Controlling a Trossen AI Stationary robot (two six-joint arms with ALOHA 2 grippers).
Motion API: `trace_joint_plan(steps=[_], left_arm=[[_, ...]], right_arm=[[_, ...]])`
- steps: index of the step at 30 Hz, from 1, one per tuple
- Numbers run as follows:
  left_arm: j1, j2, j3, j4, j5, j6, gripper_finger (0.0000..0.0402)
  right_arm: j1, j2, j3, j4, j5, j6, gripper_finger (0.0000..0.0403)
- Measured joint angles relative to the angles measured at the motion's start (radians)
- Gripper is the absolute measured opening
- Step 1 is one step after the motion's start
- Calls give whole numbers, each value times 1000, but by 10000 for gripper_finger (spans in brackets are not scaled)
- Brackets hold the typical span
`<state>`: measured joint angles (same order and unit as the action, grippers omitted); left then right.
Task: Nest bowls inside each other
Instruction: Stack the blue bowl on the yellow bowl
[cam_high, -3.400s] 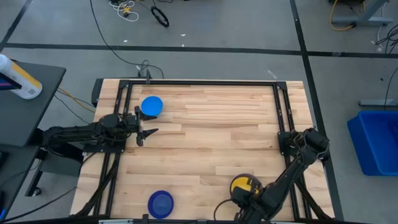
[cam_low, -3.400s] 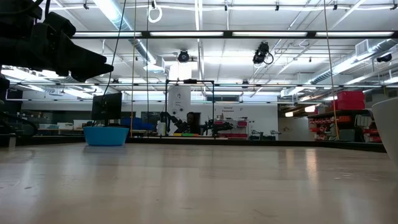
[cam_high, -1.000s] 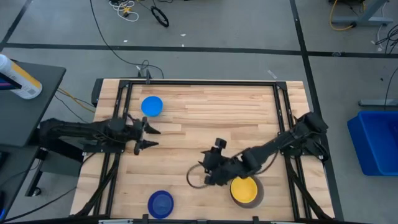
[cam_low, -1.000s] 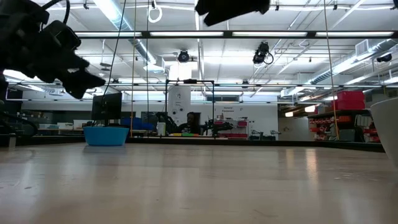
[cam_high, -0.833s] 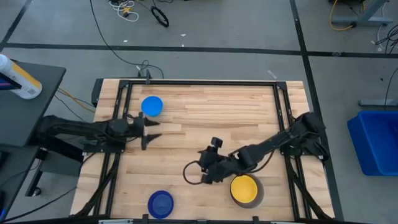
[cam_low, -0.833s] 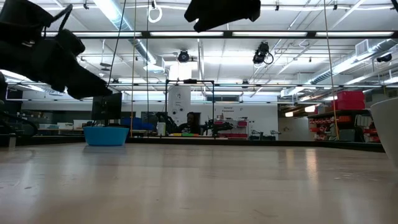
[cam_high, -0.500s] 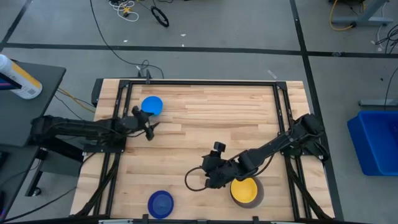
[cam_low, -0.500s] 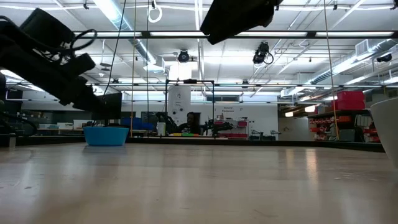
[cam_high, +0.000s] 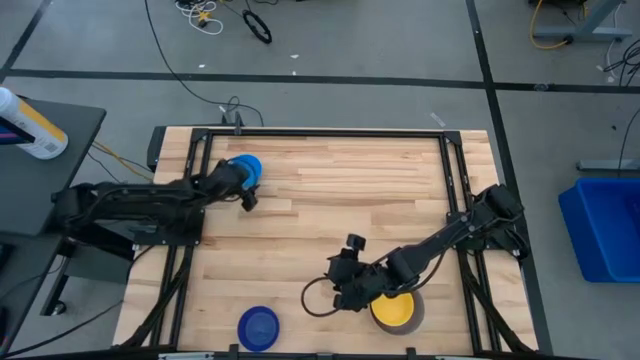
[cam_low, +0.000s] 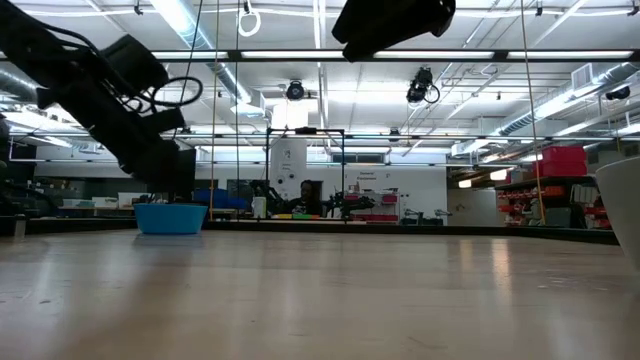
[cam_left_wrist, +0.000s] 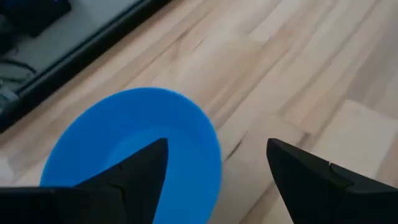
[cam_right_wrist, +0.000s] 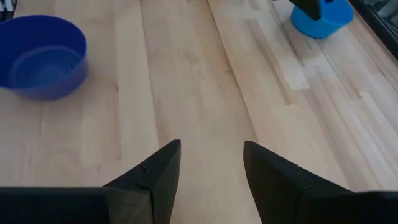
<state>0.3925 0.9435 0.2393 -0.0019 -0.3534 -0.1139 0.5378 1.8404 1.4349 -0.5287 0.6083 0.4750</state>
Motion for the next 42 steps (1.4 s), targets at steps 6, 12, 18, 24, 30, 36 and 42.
trace_joint_plan(steps=[6, 12, 18, 24, 30, 36, 42], left_arm=[[74, 127, 32, 32, 97, 7, 279], [89, 213, 34, 97, 104, 7, 274], [88, 239, 34, 132, 61, 21, 223], [88, 239, 34, 135, 27, 40, 134], [88, 239, 34, 137, 24, 66, 18], [88, 239, 35, 137, 25, 74, 7], [88, 239, 35, 137, 25, 76, 6]], right_arm=[[13, 0, 0, -14, 0, 28, 189], [27, 0, 0, -14, 0, 55, 186], [35, 0, 0, -14, 1, 62, 174], [35, 0, 0, -14, 0, 71, 165], [36, 0, 0, -14, 0, 83, 159], [36, 0, 0, -32, 0, 39, 152], [43, -1, 0, 1, 61, 0, 119]])
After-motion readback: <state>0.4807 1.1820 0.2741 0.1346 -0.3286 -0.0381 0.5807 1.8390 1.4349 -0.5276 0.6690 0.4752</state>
